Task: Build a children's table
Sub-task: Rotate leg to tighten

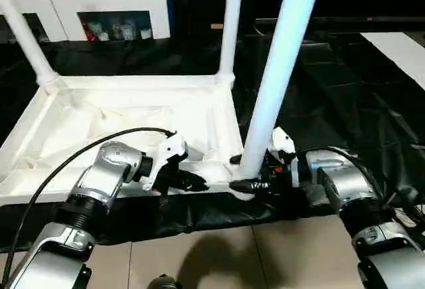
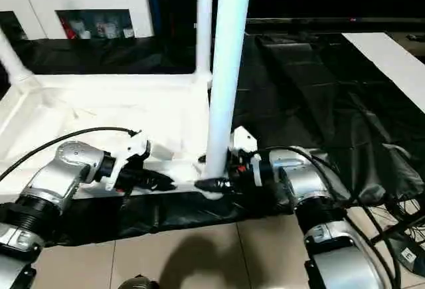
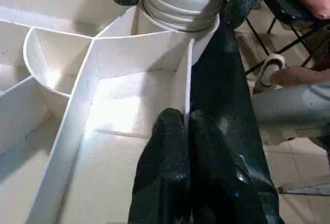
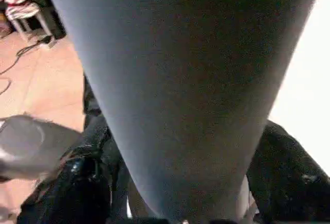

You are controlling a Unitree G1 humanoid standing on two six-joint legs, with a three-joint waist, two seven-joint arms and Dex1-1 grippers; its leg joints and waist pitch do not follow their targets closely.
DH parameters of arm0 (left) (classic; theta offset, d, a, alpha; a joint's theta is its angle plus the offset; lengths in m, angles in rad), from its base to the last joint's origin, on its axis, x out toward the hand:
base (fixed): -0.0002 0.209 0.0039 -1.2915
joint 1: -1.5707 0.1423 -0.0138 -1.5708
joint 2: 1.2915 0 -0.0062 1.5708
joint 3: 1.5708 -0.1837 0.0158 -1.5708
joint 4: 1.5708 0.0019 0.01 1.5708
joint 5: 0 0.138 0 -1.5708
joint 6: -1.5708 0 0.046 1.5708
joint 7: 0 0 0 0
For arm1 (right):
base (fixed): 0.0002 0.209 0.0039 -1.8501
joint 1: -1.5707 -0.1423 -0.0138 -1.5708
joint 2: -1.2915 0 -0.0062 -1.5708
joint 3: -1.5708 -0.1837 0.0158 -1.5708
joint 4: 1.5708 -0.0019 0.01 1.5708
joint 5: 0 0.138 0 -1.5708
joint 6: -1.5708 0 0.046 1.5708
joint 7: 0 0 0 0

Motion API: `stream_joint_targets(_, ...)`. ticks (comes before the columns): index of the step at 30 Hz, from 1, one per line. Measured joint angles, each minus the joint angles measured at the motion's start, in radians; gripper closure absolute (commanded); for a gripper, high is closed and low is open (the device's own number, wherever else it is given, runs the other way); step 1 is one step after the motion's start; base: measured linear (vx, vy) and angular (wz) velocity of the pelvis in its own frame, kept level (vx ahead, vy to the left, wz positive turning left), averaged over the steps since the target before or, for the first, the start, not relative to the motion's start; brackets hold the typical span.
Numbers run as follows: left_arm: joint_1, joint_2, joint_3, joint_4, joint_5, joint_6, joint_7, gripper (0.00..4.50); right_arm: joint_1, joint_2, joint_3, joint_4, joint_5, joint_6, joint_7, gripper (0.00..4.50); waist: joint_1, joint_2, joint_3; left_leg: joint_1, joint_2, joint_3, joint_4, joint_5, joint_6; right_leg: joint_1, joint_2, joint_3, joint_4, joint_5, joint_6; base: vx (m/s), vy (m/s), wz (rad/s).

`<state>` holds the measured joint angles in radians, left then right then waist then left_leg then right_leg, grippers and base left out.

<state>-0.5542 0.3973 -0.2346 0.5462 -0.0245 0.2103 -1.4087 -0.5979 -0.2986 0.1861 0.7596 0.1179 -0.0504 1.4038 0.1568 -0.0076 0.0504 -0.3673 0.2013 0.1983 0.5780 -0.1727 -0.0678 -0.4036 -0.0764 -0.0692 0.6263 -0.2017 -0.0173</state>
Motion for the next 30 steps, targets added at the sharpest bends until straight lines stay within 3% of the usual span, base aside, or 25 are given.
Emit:
stream_joint_targets(3,0.000,0.003,0.000,0.003,0.000,-0.005,-0.008,4.50,-0.001,0.001,0.003,0.000,-0.003,-0.003,0.002,1.78,0.001,0.000,0.000,0.000,0.000,0.000,0.000,0.000,0.000,0.000,0.000,0.000,0.000,0.000,0.000,0.000,0.000,0.00)
stream_joint_targets(18,-0.008,0.005,0.000,0.032,0.001,-0.021,-0.004,4.50,0.009,0.015,-0.009,-0.011,0.008,0.045,-0.012,1.94,0.001,0.000,-0.001,0.002,0.000,0.000,0.001,0.000,0.000,0.002,0.000,0.000,0.001,0.000,0.000,0.000,0.000,0.00)
stream_joint_targets(24,-0.052,-0.090,0.042,0.086,0.053,0.015,0.247,4.50,0.006,0.118,-0.131,0.068,-0.007,0.027,-0.461,1.94,-0.020,-0.010,-0.005,0.009,0.000,0.000,0.001,0.002,-0.003,0.006,0.000,0.002,0.000,-0.001,0.004,0.000,0.000,0.00)
stream_joint_targets(30,-0.072,-0.188,0.060,0.106,0.084,0.054,0.444,4.50,-0.016,0.205,-0.199,0.110,-0.014,0.030,-0.800,1.95,-0.034,-0.005,-0.008,0.014,-0.002,0.001,-0.002,0.002,-0.003,0.010,-0.001,0.003,-0.003,-0.001,0.004,0.000,0.000,0.00)
